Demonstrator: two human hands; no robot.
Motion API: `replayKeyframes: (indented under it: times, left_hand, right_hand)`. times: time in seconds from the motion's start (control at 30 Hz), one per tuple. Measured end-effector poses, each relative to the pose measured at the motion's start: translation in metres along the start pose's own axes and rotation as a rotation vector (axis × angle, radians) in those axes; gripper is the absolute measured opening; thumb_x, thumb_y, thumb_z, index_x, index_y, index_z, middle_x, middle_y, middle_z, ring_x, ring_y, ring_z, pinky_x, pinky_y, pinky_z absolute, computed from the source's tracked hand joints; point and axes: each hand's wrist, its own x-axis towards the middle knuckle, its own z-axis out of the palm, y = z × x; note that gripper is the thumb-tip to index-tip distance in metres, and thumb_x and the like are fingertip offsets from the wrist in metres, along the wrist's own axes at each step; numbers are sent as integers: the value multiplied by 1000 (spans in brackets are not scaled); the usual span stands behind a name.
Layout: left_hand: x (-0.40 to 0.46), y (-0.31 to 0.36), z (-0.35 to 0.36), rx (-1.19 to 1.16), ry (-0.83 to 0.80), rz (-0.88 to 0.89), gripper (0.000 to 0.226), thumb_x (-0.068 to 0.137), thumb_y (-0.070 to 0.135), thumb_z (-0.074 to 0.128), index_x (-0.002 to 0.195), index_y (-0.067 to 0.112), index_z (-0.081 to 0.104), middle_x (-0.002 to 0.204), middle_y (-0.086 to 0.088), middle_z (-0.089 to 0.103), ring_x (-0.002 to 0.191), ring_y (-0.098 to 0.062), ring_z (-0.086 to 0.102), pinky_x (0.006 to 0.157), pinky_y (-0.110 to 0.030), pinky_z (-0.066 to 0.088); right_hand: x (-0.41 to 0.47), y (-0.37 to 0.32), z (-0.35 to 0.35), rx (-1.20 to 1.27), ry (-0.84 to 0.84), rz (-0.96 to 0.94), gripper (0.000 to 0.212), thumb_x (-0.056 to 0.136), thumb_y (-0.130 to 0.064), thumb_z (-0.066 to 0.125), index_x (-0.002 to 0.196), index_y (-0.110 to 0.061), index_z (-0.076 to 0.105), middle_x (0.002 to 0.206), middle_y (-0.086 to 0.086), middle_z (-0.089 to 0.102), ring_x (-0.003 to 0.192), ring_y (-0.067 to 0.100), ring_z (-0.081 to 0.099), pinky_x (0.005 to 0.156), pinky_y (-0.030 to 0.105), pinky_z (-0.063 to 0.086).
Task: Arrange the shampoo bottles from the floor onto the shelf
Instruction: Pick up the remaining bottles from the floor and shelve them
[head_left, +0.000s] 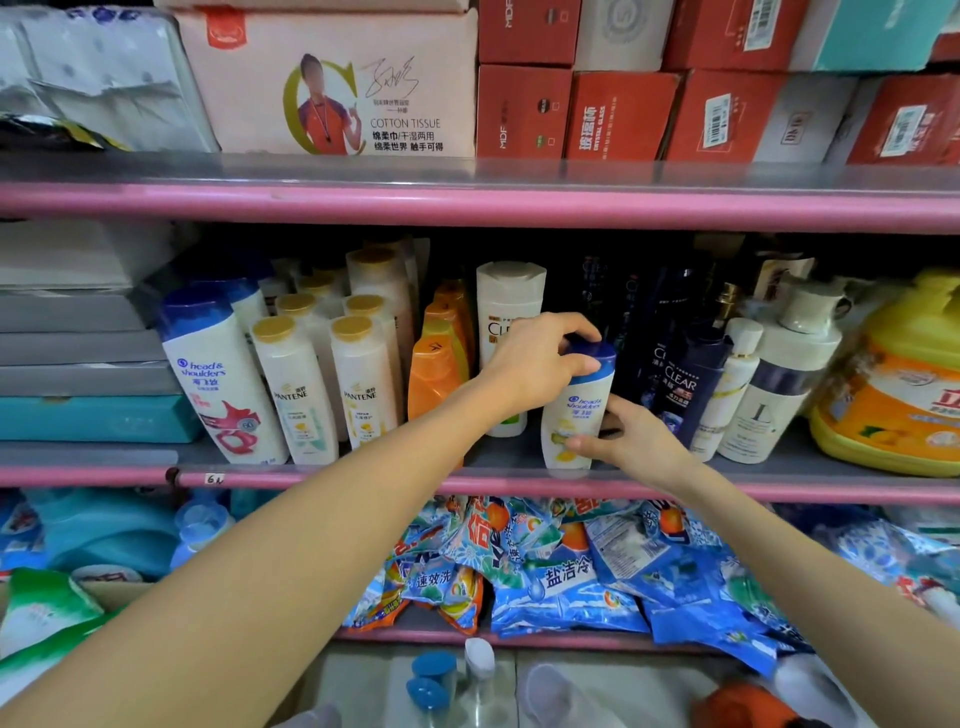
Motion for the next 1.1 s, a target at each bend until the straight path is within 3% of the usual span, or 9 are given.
replayKeyframes:
  times: [0.37,0.57,0.73,1.03,1.1]
  left_hand:
    - [-6,-3,5,13,27,32,35,90,27,61,125,23,59,112,0,65,98,-16,60,91,-34,48]
    - [-13,-5,8,31,63,44,44,90,24,61,133,21,53,124,-4,61,106,-16,58,93,-29,47]
    - [-17,-6,4,3,76,26,41,92,15,59,132,18,54,125,-6,61,109,-17,58,94,-26,44]
    - [-17,-10,-1,-25,82,15,39,92,13,59,131,18,55,124,-8,62,108,-16,60,91,-24,46]
    - [-17,-10,-1,-25,81,13,40,92,14,59,132,19,54,125,-7,62,107,-15,60,89,-22,44]
  right_hand:
    - [-3,2,3,-37,46,28,35,81,-28,75,113,-20,63,106,-6,70,99,8,64,89,31,51]
    - [-13,-2,-2,-66,94,27,28,83,-27,73,108,-22,62,101,-10,68,92,-1,62,70,14,46]
    - [-12,-7,6,-62,153,39,28,85,-23,70,111,-16,62,104,-1,70,96,11,64,79,25,50]
    - [-14,-13,15,-86,181,44,26,86,-25,69,110,-17,61,101,-1,70,87,4,61,64,10,42]
    - [-16,-16,15,-95,191,57,27,87,-26,68,111,-16,61,99,-1,70,88,7,63,64,12,43]
